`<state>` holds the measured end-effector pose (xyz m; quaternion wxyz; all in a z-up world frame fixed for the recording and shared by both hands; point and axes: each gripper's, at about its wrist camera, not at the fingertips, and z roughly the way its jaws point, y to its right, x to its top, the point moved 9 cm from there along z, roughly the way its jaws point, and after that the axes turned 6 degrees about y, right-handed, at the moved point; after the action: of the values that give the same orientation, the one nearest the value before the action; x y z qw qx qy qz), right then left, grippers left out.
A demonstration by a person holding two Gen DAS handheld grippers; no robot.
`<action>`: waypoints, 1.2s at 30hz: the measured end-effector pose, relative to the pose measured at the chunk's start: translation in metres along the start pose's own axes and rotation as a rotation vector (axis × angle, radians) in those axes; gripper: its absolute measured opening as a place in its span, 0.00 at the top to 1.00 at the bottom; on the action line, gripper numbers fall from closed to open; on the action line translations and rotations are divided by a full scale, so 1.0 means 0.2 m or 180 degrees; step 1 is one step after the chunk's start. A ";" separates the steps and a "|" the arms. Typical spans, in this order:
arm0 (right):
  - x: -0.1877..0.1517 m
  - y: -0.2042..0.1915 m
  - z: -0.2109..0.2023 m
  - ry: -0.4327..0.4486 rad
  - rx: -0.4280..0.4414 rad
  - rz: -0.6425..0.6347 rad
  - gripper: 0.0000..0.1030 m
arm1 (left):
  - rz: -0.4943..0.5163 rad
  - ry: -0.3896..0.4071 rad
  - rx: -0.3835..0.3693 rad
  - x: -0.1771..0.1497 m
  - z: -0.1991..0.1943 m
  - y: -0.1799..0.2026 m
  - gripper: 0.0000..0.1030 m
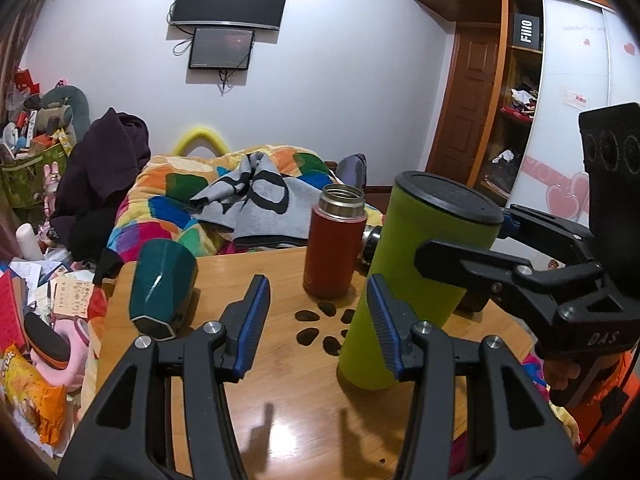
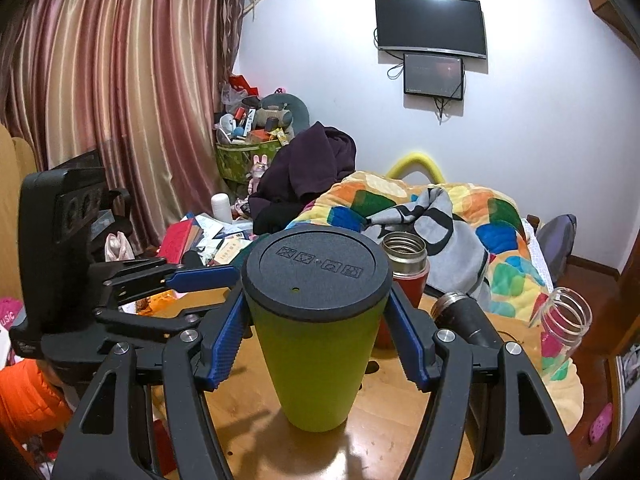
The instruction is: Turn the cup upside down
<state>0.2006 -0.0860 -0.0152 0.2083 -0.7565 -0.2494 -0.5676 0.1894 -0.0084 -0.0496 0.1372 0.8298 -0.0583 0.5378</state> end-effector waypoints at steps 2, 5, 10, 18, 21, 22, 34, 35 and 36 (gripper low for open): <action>0.00 -0.01 0.01 -0.0009 -0.0028 -0.0001 0.39 | -0.0023 0.0020 0.0036 0.00 -0.02 -0.03 0.48; 0.00 -0.01 0.01 -0.0010 -0.0031 0.0023 0.39 | -0.0059 0.0077 0.0099 0.00 -0.05 -0.06 0.39; 0.00 -0.01 0.00 0.0025 -0.0080 0.0034 0.39 | -0.0022 0.0159 0.0173 0.00 -0.09 -0.07 0.30; -0.01 0.01 -0.10 0.0151 -0.0177 0.0067 0.24 | 0.0066 0.0304 0.0269 0.04 -0.17 -0.05 0.18; -0.01 0.02 -0.17 0.0208 -0.0185 0.0116 0.20 | 0.0101 0.0402 0.0290 0.06 -0.22 -0.03 0.10; -0.01 0.03 -0.20 0.0242 -0.0205 0.0143 0.19 | 0.0124 0.0429 0.0296 0.07 -0.24 -0.01 0.09; -0.07 0.14 -0.51 0.0486 -0.0795 0.0402 0.07 | 0.0278 0.0655 0.0513 0.05 -0.40 0.13 0.00; -0.08 0.15 -0.53 0.0501 -0.0838 0.0419 0.05 | 0.0283 0.0666 0.0533 0.04 -0.41 0.14 0.00; -0.09 0.15 -0.56 0.0519 -0.0889 0.0427 0.04 | 0.0284 0.0670 0.0547 0.04 -0.42 0.14 0.00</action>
<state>0.1313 -0.1794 -0.0045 0.1582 -0.7445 -0.0993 -0.6410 0.1116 -0.0106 -0.0061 0.0469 0.7741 -0.0341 0.6304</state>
